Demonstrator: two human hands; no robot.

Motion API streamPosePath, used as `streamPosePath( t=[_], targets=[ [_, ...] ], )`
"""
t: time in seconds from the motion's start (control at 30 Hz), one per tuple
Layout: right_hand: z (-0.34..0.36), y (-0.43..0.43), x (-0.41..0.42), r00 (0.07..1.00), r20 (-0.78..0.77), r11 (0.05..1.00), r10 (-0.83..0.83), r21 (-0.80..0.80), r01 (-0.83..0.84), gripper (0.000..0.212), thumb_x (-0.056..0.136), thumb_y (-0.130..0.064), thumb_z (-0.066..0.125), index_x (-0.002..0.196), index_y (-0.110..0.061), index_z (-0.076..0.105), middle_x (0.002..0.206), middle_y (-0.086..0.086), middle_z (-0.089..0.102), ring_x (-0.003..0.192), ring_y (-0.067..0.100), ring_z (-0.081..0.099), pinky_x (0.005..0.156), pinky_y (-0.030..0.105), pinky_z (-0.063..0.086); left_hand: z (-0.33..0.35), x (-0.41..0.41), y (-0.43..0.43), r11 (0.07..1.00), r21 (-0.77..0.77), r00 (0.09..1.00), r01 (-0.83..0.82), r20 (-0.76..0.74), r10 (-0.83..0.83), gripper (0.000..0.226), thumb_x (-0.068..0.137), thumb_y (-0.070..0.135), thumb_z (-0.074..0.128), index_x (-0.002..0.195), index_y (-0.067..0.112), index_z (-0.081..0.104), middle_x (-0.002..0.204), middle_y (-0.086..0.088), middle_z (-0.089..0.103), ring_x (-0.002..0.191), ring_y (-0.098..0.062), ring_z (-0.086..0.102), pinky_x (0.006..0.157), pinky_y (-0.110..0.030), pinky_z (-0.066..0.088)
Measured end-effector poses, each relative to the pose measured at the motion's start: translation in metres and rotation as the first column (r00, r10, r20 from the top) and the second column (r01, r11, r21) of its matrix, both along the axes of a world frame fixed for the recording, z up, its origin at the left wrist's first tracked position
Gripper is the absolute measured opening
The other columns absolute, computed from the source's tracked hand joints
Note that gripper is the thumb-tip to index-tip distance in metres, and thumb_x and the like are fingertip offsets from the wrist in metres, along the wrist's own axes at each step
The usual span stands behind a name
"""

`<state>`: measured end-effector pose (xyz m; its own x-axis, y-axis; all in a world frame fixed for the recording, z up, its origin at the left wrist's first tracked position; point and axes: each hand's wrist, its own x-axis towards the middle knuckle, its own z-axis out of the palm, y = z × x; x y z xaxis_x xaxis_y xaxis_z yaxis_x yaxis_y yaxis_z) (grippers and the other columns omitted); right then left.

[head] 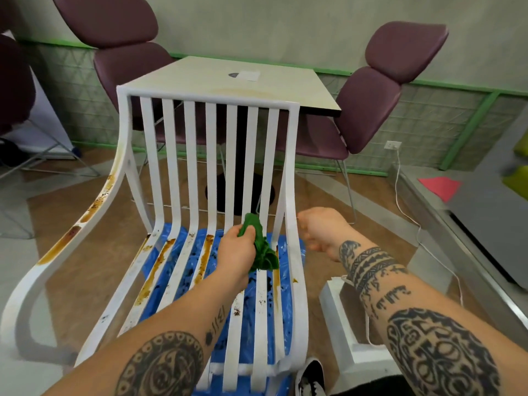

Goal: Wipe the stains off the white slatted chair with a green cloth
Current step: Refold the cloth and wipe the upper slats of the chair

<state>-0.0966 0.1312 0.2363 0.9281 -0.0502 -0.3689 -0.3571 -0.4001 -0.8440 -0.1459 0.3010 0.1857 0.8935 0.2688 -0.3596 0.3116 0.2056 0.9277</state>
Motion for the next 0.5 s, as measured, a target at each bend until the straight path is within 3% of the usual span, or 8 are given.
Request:
streamPosePath(
  t=[0.1,0.2,0.3,0.4,0.5],
  targets=[
    [-0.032,-0.010,0.011,0.999,0.027,0.985,0.024,-0.170,-0.019,0.031,0.096,-0.014,0.057,0.122,-0.001,0.065,0.076,0.000,0.058,0.065,0.018,0.052,0.064,0.035,0.047,-0.022,0.011,-0.014,0.999,0.019,0.998,0.035,-0.052,-0.034,0.033,0.103,0.029,0.054,0.135,0.018,0.056,0.120,-0.007,0.065,0.106,-0.028,0.064,0.095,-0.049,0.056],
    [-0.051,-0.008,0.028,0.998,0.007,0.994,-0.058,-0.091,0.059,0.037,0.095,-0.024,0.067,0.131,-0.013,0.063,0.095,0.004,0.069,0.076,0.023,0.063,0.069,0.036,0.054,-0.034,0.027,-0.030,0.997,0.036,0.995,0.075,-0.069,-0.073,0.014,0.103,0.025,0.056,0.115,0.021,0.061,0.103,-0.003,0.068,0.097,-0.025,0.067,0.091,-0.046,0.058],
    [-0.059,-0.004,0.053,0.997,0.047,0.995,-0.060,-0.078,0.064,0.038,0.094,-0.028,0.070,0.130,-0.017,0.064,0.099,0.004,0.072,0.085,0.024,0.071,0.076,0.038,0.062,-0.038,0.048,-0.039,0.992,0.086,0.995,0.088,-0.048,-0.084,0.022,0.101,0.026,0.058,0.118,0.017,0.068,0.102,-0.005,0.072,0.095,-0.026,0.069,0.089,-0.050,0.059],
    [-0.064,-0.003,0.072,0.992,0.115,0.968,0.045,-0.249,-0.015,0.024,0.089,-0.026,0.076,0.112,-0.020,0.073,0.097,0.005,0.076,0.086,0.025,0.073,0.081,0.044,0.062,-0.041,0.071,-0.045,0.987,0.123,0.994,0.107,0.005,-0.108,0.019,0.099,0.028,0.061,0.114,0.021,0.071,0.100,-0.004,0.073,0.095,-0.025,0.070,0.087,-0.050,0.059],
    [-0.071,-0.004,0.079,0.994,0.103,0.958,0.025,-0.287,0.005,0.018,0.083,-0.027,0.081,0.097,-0.024,0.071,0.096,0.004,0.076,0.084,0.023,0.074,0.080,0.044,0.063,-0.048,0.079,-0.048,0.984,0.146,0.993,0.104,0.034,-0.110,0.013,0.094,0.032,0.066,0.098,0.023,0.073,0.092,-0.006,0.074,0.090,-0.027,0.071,0.083,-0.052,0.060]
  ],
)
